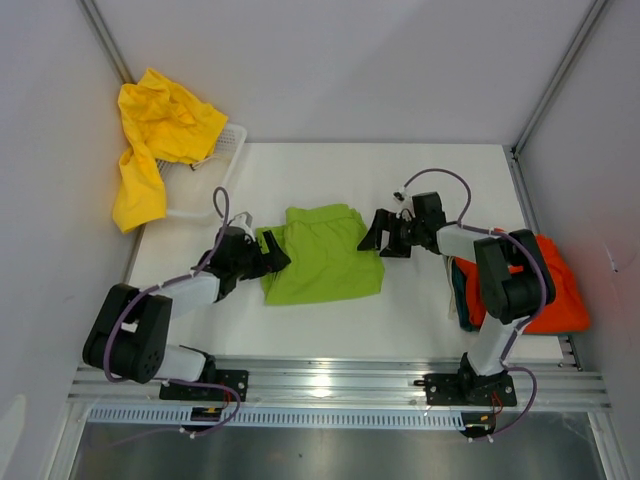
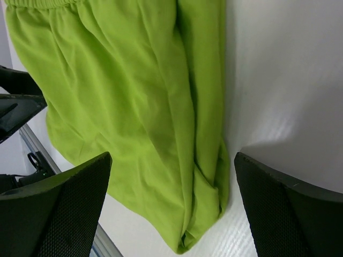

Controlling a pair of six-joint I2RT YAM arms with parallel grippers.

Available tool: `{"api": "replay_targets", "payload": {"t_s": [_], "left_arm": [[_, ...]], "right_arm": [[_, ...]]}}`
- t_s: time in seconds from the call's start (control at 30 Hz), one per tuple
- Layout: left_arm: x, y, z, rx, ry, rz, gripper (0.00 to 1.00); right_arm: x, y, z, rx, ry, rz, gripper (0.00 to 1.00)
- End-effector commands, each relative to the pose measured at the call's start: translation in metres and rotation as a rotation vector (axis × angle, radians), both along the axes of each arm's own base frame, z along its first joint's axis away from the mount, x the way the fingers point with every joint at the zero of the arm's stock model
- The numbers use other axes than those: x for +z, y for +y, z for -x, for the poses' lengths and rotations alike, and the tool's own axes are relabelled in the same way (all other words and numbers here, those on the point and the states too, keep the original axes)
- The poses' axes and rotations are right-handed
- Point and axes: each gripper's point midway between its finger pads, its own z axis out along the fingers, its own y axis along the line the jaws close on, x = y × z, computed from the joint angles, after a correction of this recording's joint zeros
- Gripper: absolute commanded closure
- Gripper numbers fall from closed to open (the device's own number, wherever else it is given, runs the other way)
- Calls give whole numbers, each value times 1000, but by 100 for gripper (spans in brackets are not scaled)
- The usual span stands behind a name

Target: Fold and stack the shorts

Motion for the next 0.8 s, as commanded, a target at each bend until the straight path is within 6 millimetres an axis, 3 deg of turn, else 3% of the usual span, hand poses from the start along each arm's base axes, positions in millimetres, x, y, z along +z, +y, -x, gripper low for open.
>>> {"api": "replay_targets", "payload": {"t_s": [0.0,0.17,0.43,0.63,0.77], "left_arm": [[19,-11,-19,-57,-80,25,1],[23,-15,-23,-66,-96,44,1],[45,-20,-17,-95,-188,99,1],[15,-20,-26,-91,-56,50,1],[8,-19,-27,-81,-24,41,1]], "right_arm": [[-28,3,8,29,58,56,1],[-28,14,8,63,59,57,1],[-33,20,10,90,74,48,2],[-34,22,11,100,75,42,3],[-33,22,12,102,77,38,3]]}}
